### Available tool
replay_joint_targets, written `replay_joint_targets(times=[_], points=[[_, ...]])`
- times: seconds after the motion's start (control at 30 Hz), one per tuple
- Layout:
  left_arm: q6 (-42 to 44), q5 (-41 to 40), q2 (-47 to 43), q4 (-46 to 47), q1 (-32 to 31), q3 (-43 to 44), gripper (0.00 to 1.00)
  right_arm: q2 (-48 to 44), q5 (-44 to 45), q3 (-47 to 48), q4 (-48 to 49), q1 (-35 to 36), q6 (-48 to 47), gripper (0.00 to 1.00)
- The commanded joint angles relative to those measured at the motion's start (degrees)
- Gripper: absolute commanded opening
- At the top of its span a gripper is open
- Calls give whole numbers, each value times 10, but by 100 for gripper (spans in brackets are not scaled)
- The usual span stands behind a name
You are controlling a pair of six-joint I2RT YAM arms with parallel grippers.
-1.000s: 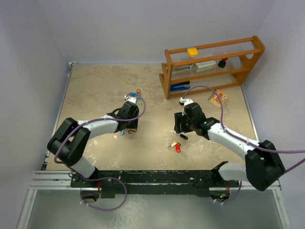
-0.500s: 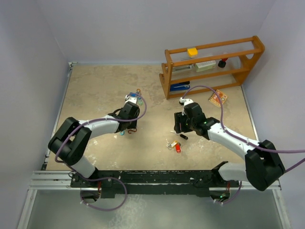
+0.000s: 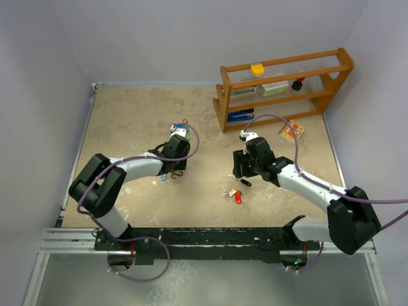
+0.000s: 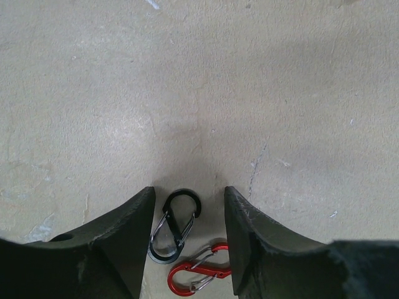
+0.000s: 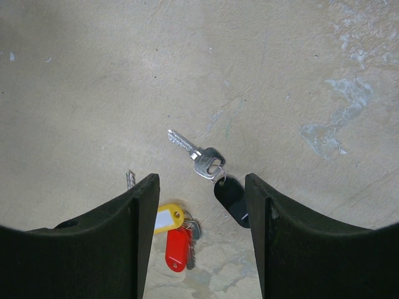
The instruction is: Put the keys on the keyring
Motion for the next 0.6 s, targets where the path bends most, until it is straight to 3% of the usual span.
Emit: replay_joint_targets(times=[0.0,0.57], points=[[4,-4,-13,-36,-2,4,46,-2,-5,-3,14,3,-1,60],[-7,3,-38,-42,-2,-27,45,-8,0,1,14,4,-2,60]])
